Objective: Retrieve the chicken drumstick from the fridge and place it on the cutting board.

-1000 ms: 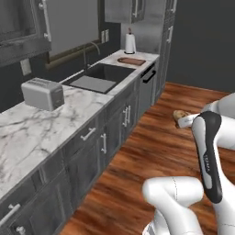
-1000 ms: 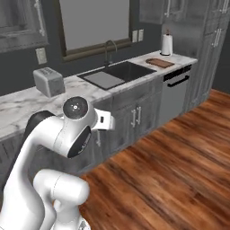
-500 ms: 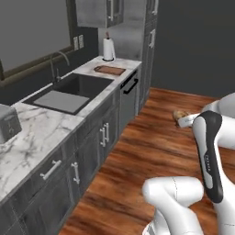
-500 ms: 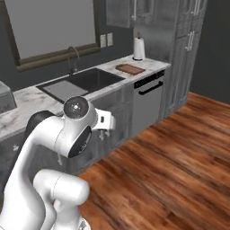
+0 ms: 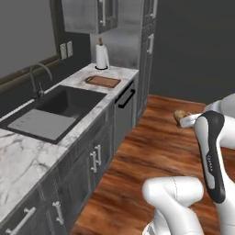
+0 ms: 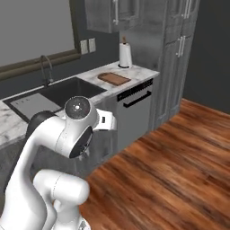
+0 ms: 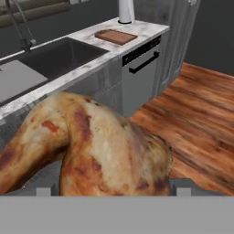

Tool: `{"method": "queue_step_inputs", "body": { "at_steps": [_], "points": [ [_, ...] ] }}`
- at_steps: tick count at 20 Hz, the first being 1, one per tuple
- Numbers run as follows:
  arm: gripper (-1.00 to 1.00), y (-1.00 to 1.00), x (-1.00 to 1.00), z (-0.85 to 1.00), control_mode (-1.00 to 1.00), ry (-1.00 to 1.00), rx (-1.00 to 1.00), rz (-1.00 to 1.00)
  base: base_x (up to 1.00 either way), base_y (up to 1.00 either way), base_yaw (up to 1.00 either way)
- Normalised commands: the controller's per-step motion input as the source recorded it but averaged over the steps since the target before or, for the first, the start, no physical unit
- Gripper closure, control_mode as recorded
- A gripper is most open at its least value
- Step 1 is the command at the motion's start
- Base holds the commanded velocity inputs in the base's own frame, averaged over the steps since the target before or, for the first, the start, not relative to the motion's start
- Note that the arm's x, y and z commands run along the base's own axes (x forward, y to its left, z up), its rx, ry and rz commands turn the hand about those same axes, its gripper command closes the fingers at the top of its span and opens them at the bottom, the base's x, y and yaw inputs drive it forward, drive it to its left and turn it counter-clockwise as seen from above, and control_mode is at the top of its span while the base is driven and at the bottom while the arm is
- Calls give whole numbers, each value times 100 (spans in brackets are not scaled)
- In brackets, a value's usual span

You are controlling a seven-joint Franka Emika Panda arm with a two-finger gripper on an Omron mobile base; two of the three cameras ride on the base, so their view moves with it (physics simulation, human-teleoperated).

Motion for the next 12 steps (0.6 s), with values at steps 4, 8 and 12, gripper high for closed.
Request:
{"method": "queue_step_inputs", "body": {
  "at_steps": [4, 8, 12],
  "points": [
    [100, 0, 0, 0, 100, 0, 0, 0, 100, 0, 0],
    [100, 0, 0, 0, 100, 0, 0, 0, 100, 0, 0],
    [100, 0, 0, 0, 100, 0, 0, 0, 100, -2, 3]
  ]
}}
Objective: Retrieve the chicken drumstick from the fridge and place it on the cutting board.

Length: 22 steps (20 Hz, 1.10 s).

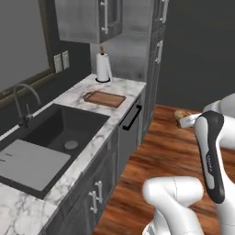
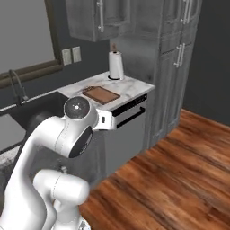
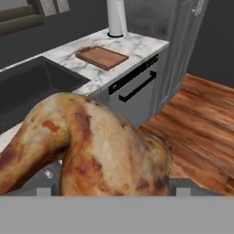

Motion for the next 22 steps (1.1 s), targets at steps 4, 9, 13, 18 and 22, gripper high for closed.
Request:
{"method": "queue_step_inputs", "body": {
  "at_steps": [4, 9, 13, 18, 22],
  "points": [
    [100, 0, 0, 0, 100, 0, 0, 0, 100, -14, 23],
    [100, 0, 0, 0, 100, 0, 0, 0, 100, -14, 34],
    [100, 0, 0, 0, 100, 0, 0, 0, 100, -20, 41],
    [100, 0, 0, 0, 100, 0, 0, 0, 100, -28, 55],
    [100, 0, 0, 0, 100, 0, 0, 0, 81, -30, 67]
  ]
}}
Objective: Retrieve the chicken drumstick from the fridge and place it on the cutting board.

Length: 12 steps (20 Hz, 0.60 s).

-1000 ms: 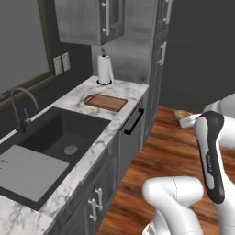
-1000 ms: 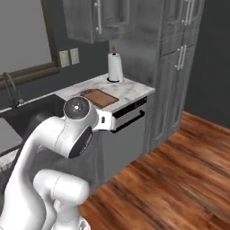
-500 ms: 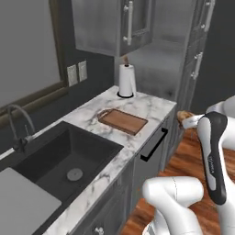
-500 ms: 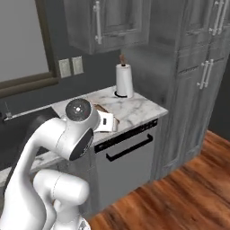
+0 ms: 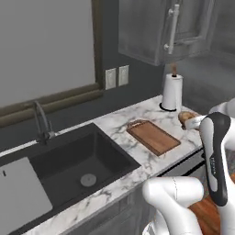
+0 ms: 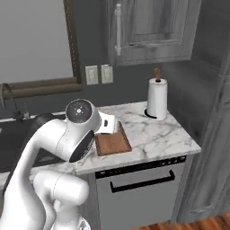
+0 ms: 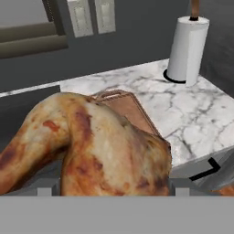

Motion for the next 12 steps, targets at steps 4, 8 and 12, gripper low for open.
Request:
{"method": "queue_step_inputs", "body": {
  "at_steps": [4, 8, 12],
  "points": [
    [100, 0, 0, 0, 100, 0, 0, 0, 30, -37, 70],
    [100, 0, 0, 0, 100, 0, 0, 0, 11, -68, 60],
    [100, 0, 0, 0, 100, 0, 0, 0, 30, -71, 56]
  ]
}}
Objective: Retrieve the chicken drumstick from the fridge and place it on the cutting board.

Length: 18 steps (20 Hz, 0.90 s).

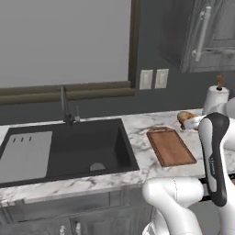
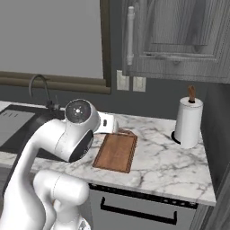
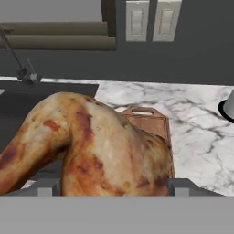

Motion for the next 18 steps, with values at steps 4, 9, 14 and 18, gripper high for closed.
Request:
{"method": "queue_step_inputs", "body": {
  "at_steps": [4, 9, 14, 18],
  "points": [
    [100, 0, 0, 0, 100, 0, 0, 0, 29, -70, 47],
    [100, 0, 6, -2, -100, 0, 0, 0, 0, 0, 0],
    [100, 6, 46, -42, -100, 18, -10, -1, 0, 0, 0],
    [100, 8, 49, -64, -100, 26, -14, -1, 0, 0, 0]
  ]
}}
